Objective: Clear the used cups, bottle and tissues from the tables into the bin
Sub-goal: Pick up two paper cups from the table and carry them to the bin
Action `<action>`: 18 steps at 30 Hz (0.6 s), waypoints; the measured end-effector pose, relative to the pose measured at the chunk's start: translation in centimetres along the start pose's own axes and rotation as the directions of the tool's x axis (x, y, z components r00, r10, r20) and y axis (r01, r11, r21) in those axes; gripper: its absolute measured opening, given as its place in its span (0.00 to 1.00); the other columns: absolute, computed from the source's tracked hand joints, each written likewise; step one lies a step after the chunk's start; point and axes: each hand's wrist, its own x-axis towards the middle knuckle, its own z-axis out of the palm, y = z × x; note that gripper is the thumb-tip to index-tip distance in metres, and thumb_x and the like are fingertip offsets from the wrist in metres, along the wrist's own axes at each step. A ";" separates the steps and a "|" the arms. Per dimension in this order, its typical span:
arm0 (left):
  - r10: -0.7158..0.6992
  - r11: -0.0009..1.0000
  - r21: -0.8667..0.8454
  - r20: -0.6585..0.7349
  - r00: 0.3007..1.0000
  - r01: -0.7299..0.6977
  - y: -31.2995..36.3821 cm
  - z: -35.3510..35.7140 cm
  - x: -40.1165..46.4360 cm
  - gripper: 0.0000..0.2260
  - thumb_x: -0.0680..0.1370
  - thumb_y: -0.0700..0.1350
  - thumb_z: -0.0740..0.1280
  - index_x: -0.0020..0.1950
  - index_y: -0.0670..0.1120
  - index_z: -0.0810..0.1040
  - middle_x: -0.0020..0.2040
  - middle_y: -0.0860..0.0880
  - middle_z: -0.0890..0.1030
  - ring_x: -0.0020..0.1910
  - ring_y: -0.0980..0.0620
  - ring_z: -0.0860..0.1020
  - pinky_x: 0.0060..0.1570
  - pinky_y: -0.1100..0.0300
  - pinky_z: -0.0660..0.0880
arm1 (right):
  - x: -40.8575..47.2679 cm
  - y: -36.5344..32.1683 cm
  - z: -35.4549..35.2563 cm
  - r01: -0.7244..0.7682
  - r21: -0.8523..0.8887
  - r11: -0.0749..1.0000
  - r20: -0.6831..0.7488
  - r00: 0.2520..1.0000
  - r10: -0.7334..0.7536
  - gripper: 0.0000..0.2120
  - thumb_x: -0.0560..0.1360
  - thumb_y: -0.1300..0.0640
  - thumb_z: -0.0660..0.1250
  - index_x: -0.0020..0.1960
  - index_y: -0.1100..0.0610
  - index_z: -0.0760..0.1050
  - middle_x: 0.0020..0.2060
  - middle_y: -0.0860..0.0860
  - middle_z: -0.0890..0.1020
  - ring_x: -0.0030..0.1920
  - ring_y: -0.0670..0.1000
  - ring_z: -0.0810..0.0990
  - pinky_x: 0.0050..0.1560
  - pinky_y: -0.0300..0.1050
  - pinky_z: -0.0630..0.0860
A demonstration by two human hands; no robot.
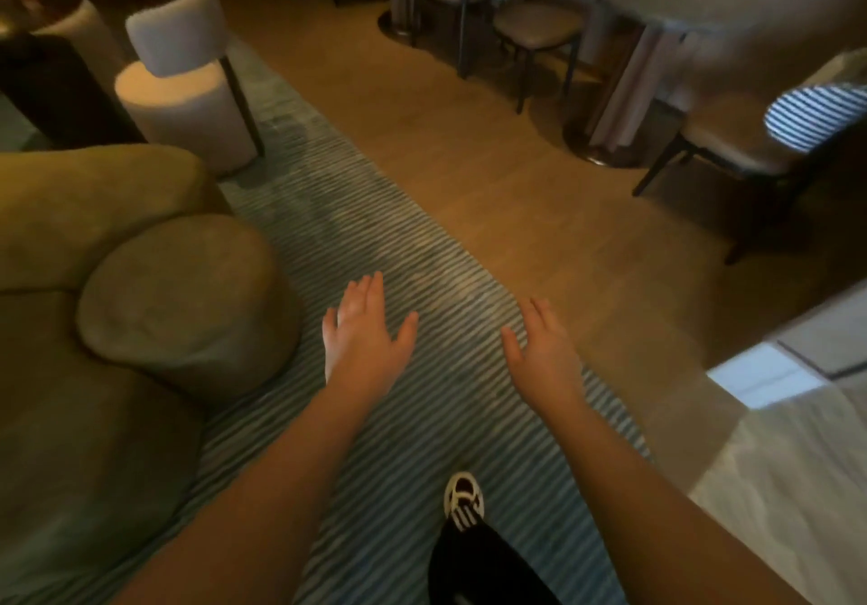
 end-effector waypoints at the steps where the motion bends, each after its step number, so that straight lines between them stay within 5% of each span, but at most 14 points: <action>1: -0.016 1.000 0.002 -0.011 1.000 0.016 0.9 -0.1 2.6 0.32 0.79 0.61 0.53 0.78 0.48 0.48 0.78 0.49 0.53 0.76 0.51 0.48 0.73 0.46 0.48 | 3.0 0.2 -0.5 0.018 -0.007 1.000 0.010 1.000 -0.018 0.26 0.79 0.51 0.60 0.72 0.62 0.62 0.73 0.59 0.63 0.73 0.57 0.60 0.73 0.48 0.56; 18: -0.185 0.983 -0.022 -0.023 0.983 0.184 4.8 1.4 38.4 0.33 0.79 0.61 0.54 0.78 0.49 0.47 0.78 0.49 0.52 0.76 0.51 0.47 0.73 0.45 0.48 | 42.2 -1.1 -0.1 0.122 0.017 0.992 0.116 0.986 -0.123 0.26 0.80 0.49 0.57 0.74 0.57 0.59 0.75 0.54 0.59 0.75 0.52 0.54 0.74 0.50 0.55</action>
